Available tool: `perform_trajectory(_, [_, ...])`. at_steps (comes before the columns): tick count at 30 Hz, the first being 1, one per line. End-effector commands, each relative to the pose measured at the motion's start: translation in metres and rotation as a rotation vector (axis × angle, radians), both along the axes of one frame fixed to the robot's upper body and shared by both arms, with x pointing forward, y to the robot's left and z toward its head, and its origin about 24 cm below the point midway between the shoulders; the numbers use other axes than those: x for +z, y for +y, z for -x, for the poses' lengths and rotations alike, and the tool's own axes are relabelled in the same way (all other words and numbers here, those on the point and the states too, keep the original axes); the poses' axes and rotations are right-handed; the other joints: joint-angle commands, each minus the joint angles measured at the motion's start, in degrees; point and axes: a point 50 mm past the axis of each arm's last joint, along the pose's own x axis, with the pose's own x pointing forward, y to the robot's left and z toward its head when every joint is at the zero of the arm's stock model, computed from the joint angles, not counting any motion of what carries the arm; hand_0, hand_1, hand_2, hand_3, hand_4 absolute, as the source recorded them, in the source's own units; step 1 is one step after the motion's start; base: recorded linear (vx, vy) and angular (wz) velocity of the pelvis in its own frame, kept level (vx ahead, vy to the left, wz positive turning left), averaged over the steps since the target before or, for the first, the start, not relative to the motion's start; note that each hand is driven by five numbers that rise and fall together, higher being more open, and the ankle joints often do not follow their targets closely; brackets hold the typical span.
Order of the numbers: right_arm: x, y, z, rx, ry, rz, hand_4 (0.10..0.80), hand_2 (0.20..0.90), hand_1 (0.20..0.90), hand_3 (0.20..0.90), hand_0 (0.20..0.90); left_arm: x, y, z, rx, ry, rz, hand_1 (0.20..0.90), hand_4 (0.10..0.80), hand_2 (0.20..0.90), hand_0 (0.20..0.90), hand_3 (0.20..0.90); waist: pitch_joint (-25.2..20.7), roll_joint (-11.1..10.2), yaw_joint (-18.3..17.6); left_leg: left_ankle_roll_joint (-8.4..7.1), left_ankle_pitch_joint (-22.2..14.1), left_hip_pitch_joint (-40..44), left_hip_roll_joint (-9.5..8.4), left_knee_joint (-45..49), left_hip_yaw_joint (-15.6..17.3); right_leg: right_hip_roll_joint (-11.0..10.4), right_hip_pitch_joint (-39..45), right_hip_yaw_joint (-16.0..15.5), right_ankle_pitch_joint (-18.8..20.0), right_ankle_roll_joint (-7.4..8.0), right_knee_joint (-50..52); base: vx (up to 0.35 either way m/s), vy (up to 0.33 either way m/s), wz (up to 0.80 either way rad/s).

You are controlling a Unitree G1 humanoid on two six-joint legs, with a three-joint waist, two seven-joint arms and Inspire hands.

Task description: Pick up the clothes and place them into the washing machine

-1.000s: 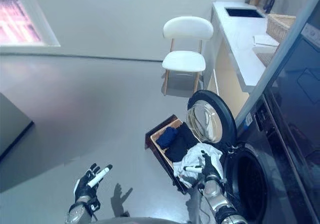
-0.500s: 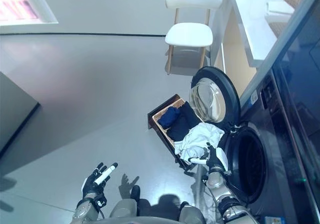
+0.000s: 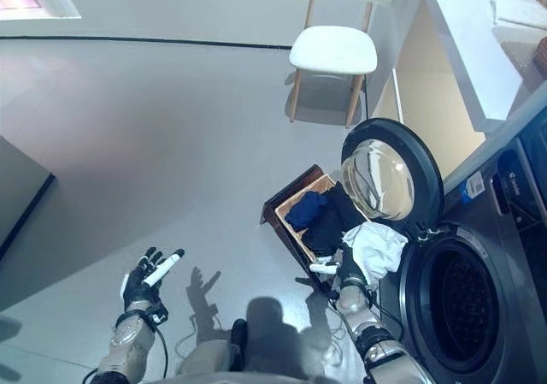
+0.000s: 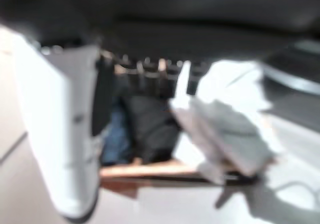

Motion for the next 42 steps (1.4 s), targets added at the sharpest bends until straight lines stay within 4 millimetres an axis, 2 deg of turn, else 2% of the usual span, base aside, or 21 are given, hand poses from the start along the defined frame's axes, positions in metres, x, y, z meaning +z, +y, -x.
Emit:
perform_trajectory(1, [0.025,-0.019,-0.021,-0.055,-0.137,0.032,0.8,0.9,0.9,0.9,0.9,0.017,0.0,-0.008,-0.027,-0.119,-0.058,0.9,0.8,0.9,0.9,0.9,-4.76,-0.84,0.42,-2.21,4.28,-8.7,0.22,0.55,-4.21,-1.1,4.14,-0.51,12.95,-0.92,2.03,0.174,0.154,-0.01])
perform_trajectory(5, [0.029,-0.018,-0.025,-0.058,-0.156,0.026,0.8,0.9,0.9,0.9,0.9,0.014,0.0,-0.005,-0.018,-0.094,-0.057,0.9,0.8,0.9,0.9,0.9,-4.47,-0.36,0.02,0.26,1.78,-5.49,-2.36,0.04,-4.6,-1.95,1.31,0.23,18.34,-2.27,10.21,0.145,0.169,0.03])
perform_trajectory(7, [0.033,-0.018,-0.028,-0.06,-0.173,0.019,0.8,0.9,0.9,0.9,0.9,0.015,0.001,-0.006,-0.016,-0.1,-0.055,0.9,0.8,0.9,0.9,0.9,-3.51,0.57,-0.5,1.52,0.88,-3.42,-3.36,-0.17,-5.6,-1.0,-0.7,1.41,18.7,-3.49,15.4,0.125,0.184,0.01])
perform_trajectory(8, [0.034,-0.017,-0.029,-0.061,-0.179,0.014,0.8,0.9,0.9,0.9,0.9,0.016,0.002,-0.006,-0.014,-0.102,-0.061,0.9,0.8,0.9,0.9,0.9,-2.98,0.9,-0.62,2.26,0.25,-2.39,-3.87,-0.13,-5.48,-1.23,-1.45,0.5,19.02,-3.8,17.25,0.146,0.178,-0.07])
perform_trajectory(9, [0.035,-0.015,-0.03,-0.06,-0.185,0.009,0.8,0.9,0.9,0.9,0.9,0.016,0.004,-0.005,-0.004,-0.103,-0.059,0.9,0.8,0.9,0.9,0.9,-2.62,1.12,-0.58,2.46,-0.43,-1.26,-4.16,-0.36,-5.33,-1.9,-2.3,-1.2,18.61,-3.98,17.9,0.147,0.148,-0.12])
perform_trajectory(11, [0.036,-0.014,-0.032,-0.058,-0.191,0.002,0.8,0.9,0.9,0.9,0.9,0.017,0.007,-0.005,0.013,-0.107,-0.057,0.9,0.8,0.9,0.9,0.9,-2.06,1.72,-1.2,2.54,-1.16,0.92,-4.19,-1.25,-5.45,-0.98,-5.31,-2.45,14.63,-4.73,16.95,0.157,0.078,-0.09])
perform_trajectory(12, [0.038,-0.013,-0.035,-0.056,-0.197,0.002,0.8,0.9,0.9,0.9,0.9,0.018,0.008,-0.006,0.019,-0.116,-0.051,0.9,0.8,0.9,0.9,0.9,-1.46,2.31,-1.45,2.3,-1.7,1.91,-3.64,-1.64,-5.47,-0.29,-7.26,-3.78,10.02,-5.32,15.23,0.134,0.017,-0.05])
perform_trajectory(14, [0.042,-0.012,-0.04,-0.051,-0.211,0.002,0.8,0.9,0.9,0.9,0.9,0.016,0.006,-0.007,0.023,-0.114,-0.039,0.9,0.8,0.9,0.9,0.9,-0.44,2.77,-2.32,1.72,-2.22,3.09,-3.13,-2.02,-5.82,0.44,-9.62,-5.17,7.37,-5.3,11.05,0.097,-0.029,0.02])
perform_trajectory(15, [0.042,-0.012,-0.04,-0.051,-0.211,0.002,0.8,0.9,0.9,0.9,0.9,0.016,0.006,-0.007,0.023,-0.114,-0.039,0.9,0.8,0.9,0.9,0.9,-0.38,2.79,-2.35,1.72,-2.22,3.15,-3.12,-2.02,-5.85,0.44,-9.54,-5.2,7.36,-5.3,11.03,0.173,-0.1,0.19])
perform_trajectory(16, [0.045,-0.012,-0.042,-0.055,-0.219,0.002,0.8,0.9,0.9,0.9,0.9,0.017,0.004,-0.011,0.027,-0.122,-0.031,0.9,0.8,0.9,0.9,0.9,1.03,2.51,-3.77,0.85,-3.37,5.67,-3.2,-2.85,-6.53,1.7,-12.65,-5.15,8.05,-4.29,4.45,0.205,-0.119,0.25])
perform_trajectory(20, [0.048,-0.011,-0.048,-0.038,-0.216,0.024,0.8,0.9,0.9,0.9,0.9,0.016,0.001,-0.012,0.022,-0.122,-0.024,0.9,0.8,0.9,0.9,0.9,2.7,1.64,-6.25,-0.85,-5.75,10.85,-2.25,-3.31,-7.64,1.41,-16.37,-4.06,14.8,-1.68,-3.62,0.259,-0.147,0.24])
perform_trajectory(24, [0.048,-0.013,-0.047,-0.021,-0.205,0.037,0.8,0.9,0.9,0.9,0.9,0.013,0.002,-0.009,0.038,-0.109,-0.012,0.9,0.8,0.9,0.9,0.9,2.53,1.24,-6.69,-1.67,-7.33,13.18,-1.2,-3.12,-8.5,1.28,-16.44,-2.34,15.99,-1.42,-2.64,0.203,-0.151,0.15])
perform_trajectory(26, [0.05,-0.014,-0.048,-0.015,-0.21,0.039,0.8,0.9,0.9,0.9,0.9,0.011,0.002,-0.007,0.052,-0.102,-0.007,0.9,0.8,0.9,0.9,0.9,2.22,1.04,-6.5,-2.61,-8.6,13.78,-0.35,-2.43,-8.97,1.62,-15.9,-3.32,14.6,-1.55,-2.89,0.184,-0.208,0.18])
perform_trajectory(29, [0.046,-0.019,-0.045,-0.03,-0.193,0.048,0.8,0.9,0.9,0.9,0.9,0.003,-0.002,-0.003,0.064,-0.062,0.017,0.9,0.8,0.9,0.9,0.9,1.25,1.73,-6.53,-4.16,-7.56,13.87,2.35,-2.78,-9.98,3.25,-15.04,-4.51,12.28,-2.52,-1.69,0.141,-0.209,0.43])
perform_trajectory(34, [0.047,-0.03,-0.043,-0.047,-0.19,0.09,0.8,0.9,0.9,0.9,0.9,0.001,-0.011,-0.005,0.048,-0.062,0.046,0.9,0.8,0.9,0.9,0.9,0.22,3.32,-7.06,-6.48,-4.43,13.75,6.62,-3.82,-11.49,5.68,-14.47,-7.45,8.61,-4.28,-0.21,0.108,-0.205,0.38])
perform_trajectory(36, [0.046,-0.032,-0.043,-0.06,-0.189,0.096,0.8,0.9,0.9,0.9,0.9,0.002,-0.014,-0.007,0.037,-0.069,0.051,0.9,0.8,0.9,0.9,0.9,0.27,3.66,-7.11,-6.81,-3.29,13.62,7.11,-3.75,-11.66,6.06,-14.46,-7.73,8.4,-4.58,-0.1,0.062,-0.12,0.11])
perform_trajectory(37, [0.046,-0.035,-0.042,-0.077,-0.19,0.098,0.8,0.9,0.9,0.9,0.9,0.0,-0.017,-0.006,0.029,-0.061,0.054,0.9,0.8,0.9,0.9,0.9,-0.01,4.25,-7.29,-7.25,-1.29,13.65,8.03,-3.7,-11.74,7.0,-14.29,-7.9,7.8,-5.07,-0.24,0.085,-0.147,0.01])
perform_trajectory(39, [0.045,-0.034,-0.041,-0.061,-0.187,0.126,0.8,0.9,0.9,0.9,0.9,-0.002,-0.019,-0.006,0.024,-0.049,0.053,0.9,0.8,0.9,0.9,0.9,-0.32,4.73,-7.46,-7.89,0.3,13.32,9.1,-2.93,-11.43,8.05,-14.13,-7.8,6.66,-5.72,-0.15,0.076,-0.148,-0.01])
perform_trajectory(40, [0.045,-0.034,-0.041,-0.061,-0.187,0.126,0.8,0.9,0.9,0.9,0.9,-0.002,-0.019,-0.006,0.025,-0.049,0.053,0.9,0.8,0.9,0.9,0.9,-0.34,4.76,-7.47,-7.92,0.3,13.3,9.14,-2.93,-11.44,8.09,-14.15,-7.82,6.64,-5.74,-0.13,0.061,-0.152,-0.02])
perform_trajectory(41, [0.043,-0.032,-0.04,-0.062,-0.177,0.139,0.8,0.9,0.9,0.9,0.9,0.0,-0.022,-0.008,0.022,-0.059,0.057,0.9,0.8,0.9,0.9,0.9,-0.24,5.13,-7.55,-8.19,2.12,12.65,9.87,-0.15,-11.46,9.36,-13.8,-7.62,5.17,-6.86,0.41,0.078,-0.225,-0.1])
perform_trajectory(42, [0.042,-0.032,-0.039,-0.071,-0.171,0.161,0.8,0.9,0.9,0.9,0.9,0.0,-0.022,-0.007,0.028,-0.061,0.063,0.9,0.8,0.9,0.9,0.9,0.57,5.0,-7.38,-8.21,4.54,10.44,9.22,6.39,-11.83,10.25,-12.62,-7.16,4.5,-8.05,0.5,0.075,-0.223,-0.08])
